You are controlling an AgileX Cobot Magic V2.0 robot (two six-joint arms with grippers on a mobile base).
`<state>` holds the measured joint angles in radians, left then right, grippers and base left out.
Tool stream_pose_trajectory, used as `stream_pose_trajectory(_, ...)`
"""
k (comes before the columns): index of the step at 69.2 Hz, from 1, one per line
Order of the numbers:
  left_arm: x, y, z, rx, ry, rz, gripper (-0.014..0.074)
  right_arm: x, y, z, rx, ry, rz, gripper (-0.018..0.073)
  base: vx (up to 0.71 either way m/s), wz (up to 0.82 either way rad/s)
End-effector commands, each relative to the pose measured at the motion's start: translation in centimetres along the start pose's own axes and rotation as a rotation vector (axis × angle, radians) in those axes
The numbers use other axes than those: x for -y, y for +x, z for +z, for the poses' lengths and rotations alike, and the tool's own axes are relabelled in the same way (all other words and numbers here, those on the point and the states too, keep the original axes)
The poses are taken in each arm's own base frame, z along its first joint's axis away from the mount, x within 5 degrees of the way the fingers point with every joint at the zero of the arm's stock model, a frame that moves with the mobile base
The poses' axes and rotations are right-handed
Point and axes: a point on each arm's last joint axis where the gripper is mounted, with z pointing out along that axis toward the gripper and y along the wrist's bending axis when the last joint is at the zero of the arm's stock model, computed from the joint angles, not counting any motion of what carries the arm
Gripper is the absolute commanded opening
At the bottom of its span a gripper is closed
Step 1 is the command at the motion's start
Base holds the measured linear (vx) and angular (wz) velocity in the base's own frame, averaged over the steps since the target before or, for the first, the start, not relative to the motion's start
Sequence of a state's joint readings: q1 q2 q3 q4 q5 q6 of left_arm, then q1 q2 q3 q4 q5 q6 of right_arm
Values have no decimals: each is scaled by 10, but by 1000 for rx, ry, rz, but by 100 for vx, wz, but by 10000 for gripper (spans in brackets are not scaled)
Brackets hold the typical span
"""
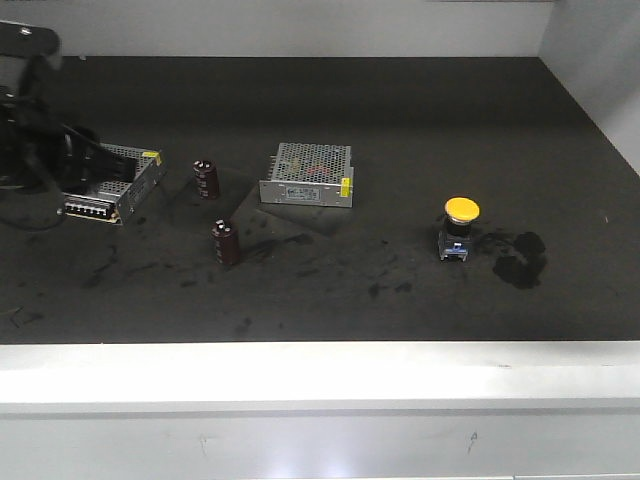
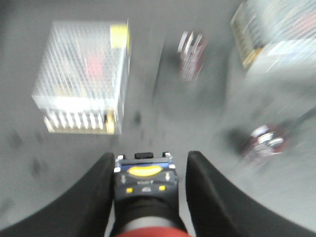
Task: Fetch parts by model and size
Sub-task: 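Carry the red-capped switch with the left gripper toward the robot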
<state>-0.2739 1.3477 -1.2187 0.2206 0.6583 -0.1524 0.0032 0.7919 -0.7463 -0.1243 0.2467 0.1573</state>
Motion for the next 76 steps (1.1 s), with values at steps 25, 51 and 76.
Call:
stream_pose_trajectory(25, -30, 11, -81, 360, -75, -5, -8, -1, -16, -4, 82, -5, -5, 594, 0, 0)
stream_pose_trajectory(51, -25, 54, -136, 536, -40, -5, -8, -1, -16, -4, 82, -5, -5, 594, 0, 0)
stream_pose_trajectory(76, 3, 58, -157, 627, 270, 42, -8, -1, -16, -4, 82, -5, -5, 594, 0, 0)
